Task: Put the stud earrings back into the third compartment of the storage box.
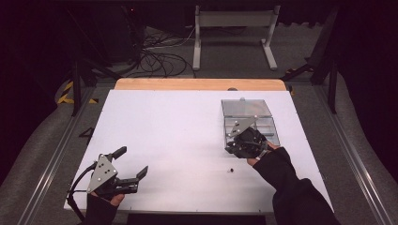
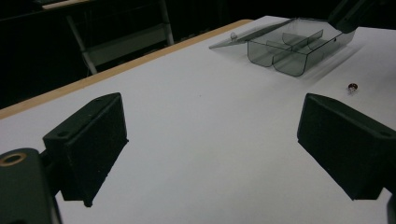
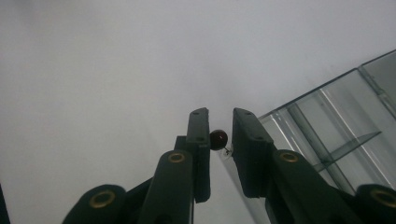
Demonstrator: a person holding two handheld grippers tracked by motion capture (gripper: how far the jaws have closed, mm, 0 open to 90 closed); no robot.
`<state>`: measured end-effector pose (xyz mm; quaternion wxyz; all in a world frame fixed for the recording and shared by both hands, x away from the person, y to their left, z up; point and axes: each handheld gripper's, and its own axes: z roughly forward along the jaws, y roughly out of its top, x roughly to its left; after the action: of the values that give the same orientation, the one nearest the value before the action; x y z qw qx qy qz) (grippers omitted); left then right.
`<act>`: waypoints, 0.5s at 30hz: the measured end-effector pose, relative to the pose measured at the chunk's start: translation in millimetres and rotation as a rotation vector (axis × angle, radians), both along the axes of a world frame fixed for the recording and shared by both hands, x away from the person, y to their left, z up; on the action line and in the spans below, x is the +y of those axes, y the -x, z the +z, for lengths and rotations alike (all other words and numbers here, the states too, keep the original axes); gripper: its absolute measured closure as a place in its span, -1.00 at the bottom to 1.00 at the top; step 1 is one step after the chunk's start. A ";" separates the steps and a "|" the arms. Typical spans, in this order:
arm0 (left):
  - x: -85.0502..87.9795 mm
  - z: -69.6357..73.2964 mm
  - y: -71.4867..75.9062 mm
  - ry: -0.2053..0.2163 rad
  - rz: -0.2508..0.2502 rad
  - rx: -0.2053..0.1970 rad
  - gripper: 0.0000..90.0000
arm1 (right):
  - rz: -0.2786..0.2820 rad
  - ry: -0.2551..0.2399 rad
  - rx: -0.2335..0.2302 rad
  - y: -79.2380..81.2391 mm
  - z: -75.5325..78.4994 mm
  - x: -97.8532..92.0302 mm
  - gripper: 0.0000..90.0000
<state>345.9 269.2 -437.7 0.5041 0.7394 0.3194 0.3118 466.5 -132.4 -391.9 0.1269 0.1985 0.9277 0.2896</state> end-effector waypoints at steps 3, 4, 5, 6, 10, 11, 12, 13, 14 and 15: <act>0.1 0.1 0.0 -0.001 -0.001 0.000 -0.80 | -0.014 -0.006 -0.006 -2.9 4.8 -4.7 0.72; 0.2 0.1 0.0 -0.001 -0.001 0.000 -0.80 | -0.026 -0.011 -0.006 -4.8 7.5 -7.7 0.72; 0.3 0.1 0.0 0.000 0.000 0.001 -0.80 | -0.026 -0.011 -0.006 -4.8 7.5 -7.7 0.72; 0.5 0.1 -0.1 -0.001 0.000 0.000 -0.80 | -0.027 -0.014 -0.005 -6.0 8.4 -8.9 0.72; 0.7 0.1 -0.1 0.002 0.001 -0.001 -0.80 | -0.056 -0.012 -0.009 -11.5 13.7 -16.1 0.72; 0.7 0.1 -0.1 0.002 0.001 -0.001 -0.80 | -0.056 -0.012 -0.009 -11.5 13.7 -16.1 0.72; 0.7 0.1 -0.1 0.002 0.001 -0.001 -0.80 | -0.066 -0.010 -0.013 -12.8 14.9 -17.8 0.72; 0.7 0.1 -0.1 0.002 0.001 -0.001 -0.80 | -0.078 -0.012 -0.014 -15.4 17.2 -21.2 0.72; 0.6 0.1 -0.1 0.002 0.001 -0.001 -0.80 | -0.086 -0.014 -0.012 -16.7 18.3 -23.1 0.72; 0.7 0.1 -0.2 0.002 0.002 -0.001 -0.80 | -0.086 -0.014 -0.012 -16.7 18.3 -23.1 0.72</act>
<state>346.1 269.9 -437.5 0.5048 0.7384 0.3202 0.3121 483.2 -155.4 -373.6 0.1433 0.2375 0.9154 0.2916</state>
